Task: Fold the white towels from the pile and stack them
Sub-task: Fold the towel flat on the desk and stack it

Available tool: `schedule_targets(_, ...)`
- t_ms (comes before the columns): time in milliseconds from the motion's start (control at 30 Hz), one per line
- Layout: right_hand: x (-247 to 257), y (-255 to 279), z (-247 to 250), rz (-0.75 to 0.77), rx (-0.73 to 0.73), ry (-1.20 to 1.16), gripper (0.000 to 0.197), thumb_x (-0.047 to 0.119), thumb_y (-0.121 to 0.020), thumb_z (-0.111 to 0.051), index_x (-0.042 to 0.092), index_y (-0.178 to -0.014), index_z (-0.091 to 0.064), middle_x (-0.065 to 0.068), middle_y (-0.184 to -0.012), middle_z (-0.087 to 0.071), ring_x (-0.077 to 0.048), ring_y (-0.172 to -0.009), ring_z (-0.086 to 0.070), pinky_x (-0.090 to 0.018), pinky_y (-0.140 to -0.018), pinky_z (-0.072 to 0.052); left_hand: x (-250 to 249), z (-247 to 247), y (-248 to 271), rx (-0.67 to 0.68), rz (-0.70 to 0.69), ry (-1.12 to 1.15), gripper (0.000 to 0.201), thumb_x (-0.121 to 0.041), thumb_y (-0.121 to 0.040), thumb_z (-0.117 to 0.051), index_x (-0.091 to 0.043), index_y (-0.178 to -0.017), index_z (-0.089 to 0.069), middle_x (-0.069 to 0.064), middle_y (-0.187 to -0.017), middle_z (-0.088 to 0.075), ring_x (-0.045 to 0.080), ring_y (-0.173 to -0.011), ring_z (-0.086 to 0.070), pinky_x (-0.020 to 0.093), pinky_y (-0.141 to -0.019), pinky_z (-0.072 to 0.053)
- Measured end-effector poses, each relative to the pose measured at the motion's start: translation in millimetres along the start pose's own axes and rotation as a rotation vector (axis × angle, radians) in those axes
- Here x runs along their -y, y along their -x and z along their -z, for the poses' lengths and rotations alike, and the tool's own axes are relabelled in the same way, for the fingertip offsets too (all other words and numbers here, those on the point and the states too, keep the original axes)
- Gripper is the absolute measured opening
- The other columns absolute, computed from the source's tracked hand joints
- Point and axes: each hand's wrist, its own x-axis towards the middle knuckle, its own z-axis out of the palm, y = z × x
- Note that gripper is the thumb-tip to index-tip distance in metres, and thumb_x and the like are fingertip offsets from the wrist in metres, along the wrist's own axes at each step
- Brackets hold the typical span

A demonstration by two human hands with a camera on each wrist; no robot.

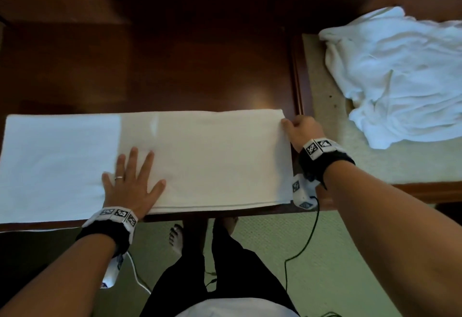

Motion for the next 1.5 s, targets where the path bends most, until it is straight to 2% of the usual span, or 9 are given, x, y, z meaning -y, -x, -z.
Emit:
schedule_targets(400, 26, -41, 3, -0.169, 0.067, -0.380, 0.036, 0.031, -0.060, -0.069, 0.011, -0.088, -0.060, -0.014, -0.087, -0.066, -0.029, -0.074, -0.063, -0.042, -0.079, -0.058, -9, 12, 5, 0.118, 0.034, -0.022, 0.079, -0.076, -0.078, 0.002, -0.045, -0.138, 0.042, -0.008, -0.144, 0.054, 0.026, -0.149, 0.029, 0.062, -0.119, -0.001)
schedule_targets(500, 34, -39, 5, -0.153, 0.061, -0.454, 0.026, 0.031, -0.083, -0.071, 0.010, -0.094, -0.061, -0.008, -0.080, -0.062, -0.025, -0.067, -0.059, -0.035, -0.068, -0.053, -10, 13, 5, 0.129, 0.044, -0.018, 0.079, -0.077, -0.077, 0.003, -0.045, -0.137, 0.044, -0.008, -0.142, 0.055, 0.026, -0.148, 0.031, 0.061, -0.118, 0.000)
schedule_targets(600, 33, -44, 3, -0.146, 0.068, -0.432, 0.028, 0.033, -0.094, -0.062, 0.007, -0.101, -0.065, -0.010, -0.089, -0.066, -0.030, -0.081, -0.064, -0.039, -0.081, -0.057, -9, 14, 5, 0.121, 0.042, -0.007, 0.079, -0.077, -0.077, 0.002, -0.046, -0.137, 0.042, -0.009, -0.144, 0.054, 0.025, -0.148, 0.030, 0.061, -0.118, 0.000)
schedule_targets(733, 31, -51, 7, -0.197, 0.112, -0.363, 0.028, 0.032, -0.089, -0.065, 0.005, -0.096, -0.067, -0.014, -0.093, -0.070, -0.034, -0.086, -0.068, -0.047, -0.090, -0.056, -8, 11, 4, 0.103, 0.035, 0.017, 0.078, -0.077, -0.078, -0.002, -0.049, -0.139, 0.039, -0.011, -0.147, 0.050, 0.024, -0.148, 0.030, 0.061, -0.118, 0.001)
schedule_targets(867, 27, -50, 10, -0.148, 0.075, -0.400, 0.009, 0.017, -0.084, -0.072, 0.016, -0.087, -0.064, -0.009, -0.090, -0.067, -0.026, -0.082, -0.064, -0.037, -0.077, -0.054, -6, 7, 3, 0.079, 0.032, 0.034, 0.076, -0.075, -0.087, -0.012, -0.049, -0.140, 0.036, -0.013, -0.147, 0.050, 0.022, -0.148, 0.030, 0.061, -0.118, 0.002)
schedule_targets(1000, 13, -35, 4, -0.041, -0.116, -0.386, 0.027, -0.001, -0.085, -0.063, 0.018, -0.103, -0.060, -0.002, -0.093, -0.058, -0.022, -0.085, -0.060, -0.025, -0.068, -0.044, -6, 6, 2, 0.093, 0.038, 0.024, 0.076, -0.073, -0.091, -0.016, -0.049, -0.137, 0.040, -0.013, -0.142, 0.055, 0.022, -0.146, 0.034, 0.060, -0.118, 0.005)
schedule_targets(1200, -16, 28, -21, 0.036, -0.315, -0.275, 0.013, 0.027, -0.093, -0.059, 0.015, -0.094, -0.063, -0.005, -0.099, -0.064, -0.022, -0.085, -0.058, -0.025, -0.072, -0.037, -7, 6, 3, 0.084, 0.032, 0.028, 0.076, -0.073, -0.091, -0.015, -0.048, -0.137, 0.040, -0.012, -0.144, 0.052, 0.023, -0.148, 0.032, 0.060, -0.118, 0.006)
schedule_targets(1400, -48, 99, -56, -0.081, -0.012, -0.143, 0.034, 0.038, -0.090, -0.064, 0.014, -0.114, -0.063, -0.005, -0.106, -0.066, -0.026, -0.101, -0.061, -0.033, -0.085, -0.048, -6, 5, 3, 0.090, 0.005, 0.014, 0.077, -0.074, -0.091, -0.013, -0.046, -0.135, 0.043, -0.009, -0.141, 0.054, 0.026, -0.148, 0.030, 0.062, -0.117, 0.005)
schedule_targets(1500, -53, 112, -61, -0.077, -0.082, -0.036, 0.021, 0.033, -0.089, -0.063, 0.013, -0.094, -0.062, -0.010, -0.103, -0.064, -0.032, -0.096, -0.060, -0.033, -0.077, -0.045, -3, 5, 2, 0.092, -0.020, 0.016, 0.076, -0.075, -0.091, -0.012, -0.046, -0.136, 0.042, -0.008, -0.141, 0.054, 0.026, -0.148, 0.030, 0.062, -0.118, 0.006)
